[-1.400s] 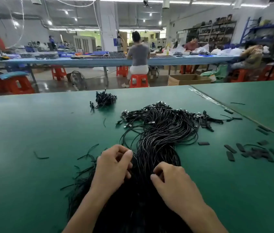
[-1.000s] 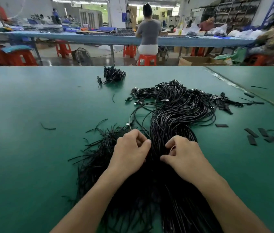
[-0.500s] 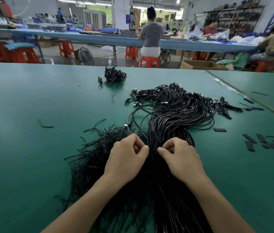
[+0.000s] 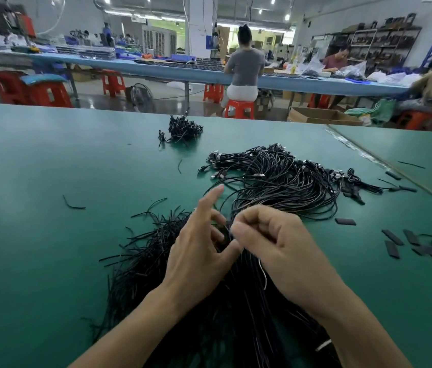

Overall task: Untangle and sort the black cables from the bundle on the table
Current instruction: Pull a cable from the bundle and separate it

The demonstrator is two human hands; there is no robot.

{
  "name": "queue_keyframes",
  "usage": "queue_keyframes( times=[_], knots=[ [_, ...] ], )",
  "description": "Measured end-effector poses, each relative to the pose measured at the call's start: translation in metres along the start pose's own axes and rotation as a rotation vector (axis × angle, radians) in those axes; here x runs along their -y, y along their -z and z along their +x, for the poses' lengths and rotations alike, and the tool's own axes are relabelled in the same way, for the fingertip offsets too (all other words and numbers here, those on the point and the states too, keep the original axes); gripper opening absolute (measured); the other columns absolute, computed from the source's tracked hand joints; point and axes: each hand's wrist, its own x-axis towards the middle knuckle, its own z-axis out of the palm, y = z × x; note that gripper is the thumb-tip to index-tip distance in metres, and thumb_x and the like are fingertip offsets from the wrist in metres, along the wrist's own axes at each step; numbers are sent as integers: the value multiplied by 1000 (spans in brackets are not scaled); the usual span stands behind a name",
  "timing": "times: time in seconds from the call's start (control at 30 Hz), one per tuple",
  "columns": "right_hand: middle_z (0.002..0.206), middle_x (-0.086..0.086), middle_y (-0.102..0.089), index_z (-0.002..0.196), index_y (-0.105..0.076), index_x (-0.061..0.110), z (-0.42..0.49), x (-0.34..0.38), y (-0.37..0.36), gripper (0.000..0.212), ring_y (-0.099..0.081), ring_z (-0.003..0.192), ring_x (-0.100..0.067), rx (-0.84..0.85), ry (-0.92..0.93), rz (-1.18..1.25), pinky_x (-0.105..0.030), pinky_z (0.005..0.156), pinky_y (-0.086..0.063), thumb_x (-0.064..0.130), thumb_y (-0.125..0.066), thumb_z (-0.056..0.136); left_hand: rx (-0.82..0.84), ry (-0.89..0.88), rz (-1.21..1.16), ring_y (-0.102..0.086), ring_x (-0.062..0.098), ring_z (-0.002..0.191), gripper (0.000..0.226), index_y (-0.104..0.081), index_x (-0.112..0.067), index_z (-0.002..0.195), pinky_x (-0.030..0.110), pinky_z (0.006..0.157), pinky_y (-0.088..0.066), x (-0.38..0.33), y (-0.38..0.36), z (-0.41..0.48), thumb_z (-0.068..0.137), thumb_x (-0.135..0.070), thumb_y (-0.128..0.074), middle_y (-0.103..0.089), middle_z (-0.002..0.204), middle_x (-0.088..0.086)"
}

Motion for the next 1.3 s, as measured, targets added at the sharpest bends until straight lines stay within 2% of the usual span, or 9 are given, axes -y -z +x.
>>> queue_keyframes(
  times=[0.23,0.33,0.47,0.57,0.67,0.9,1.0,1.17,1.3],
  knots=[
    [89,16,-71,93,-73,27,-12,41,17,14,-65,88,3,516,168,51,-12,81,-45,15,-68,93,-39,-41,-71,-57,0,98,26,-66,-45,120,12,82,-40,-4,-17,28,101,-44,-49,-59,108,-12],
    [86,10,-69,93,-73,11,-15,48,36,6,-63,83,3,696,115,70,-13,77,-45,11,-67,93,-223,244,-304,-62,-1,99,54,-71,-33,101,26,88,-49,-8,-11,46,104,-53,-21,-68,116,-6],
    [65,12,-58,80,-65,23,-9,14,57,18,-47,59,0,322,-160,-380,-19,59,-41,29,-61,97,-756,280,-725,-69,16,60,62,-46,-26,56,48,91,-56,-13,36,64,110,-42,-19,-68,58,-4],
    [67,9,-58,81,-61,25,-6,-5,52,21,-46,54,-8,166,-389,-544,-22,52,-40,29,-53,100,-675,-187,-337,-42,8,38,53,-38,-30,56,26,48,-50,-29,49,53,109,-27,-36,-37,43,-11],
    [97,10,-69,100,-68,35,-5,-7,44,20,-63,82,-5,112,-377,-583,-16,70,-48,30,-49,102,-410,-482,67,-37,-2,47,41,-28,-30,74,8,45,-33,-37,39,45,98,-14,-57,-26,55,-17],
    [100,19,-73,113,-59,59,-5,14,20,61,-70,92,-2,86,-240,-30,-34,93,-49,93,-28,72,123,-310,314,-36,1,71,28,-21,-37,79,28,58,-28,-34,12,34,97,-23,-37,-36,76,-15],
    [77,21,-71,103,-59,40,-7,9,6,37,-67,66,2,163,-273,-268,-14,63,-50,70,-56,83,215,-346,357,-39,-7,87,18,-28,-35,92,20,59,-33,-30,14,32,81,-25,-38,-36,86,-22],
    [49,9,-51,75,-70,31,-1,11,15,45,-44,43,-7,-210,-79,-34,-30,49,-34,65,-41,85,106,-184,173,-46,-2,67,26,-36,-37,95,11,61,-39,-12,18,38,96,-18,-54,-45,72,-11],
    [50,10,-33,69,-67,22,0,9,42,40,-27,46,-8,-472,-77,332,-26,46,-29,48,-46,92,21,29,-47,-59,25,60,17,-60,-33,84,37,57,-48,-4,20,45,99,-32,-52,-69,75,-12]
  ],
)
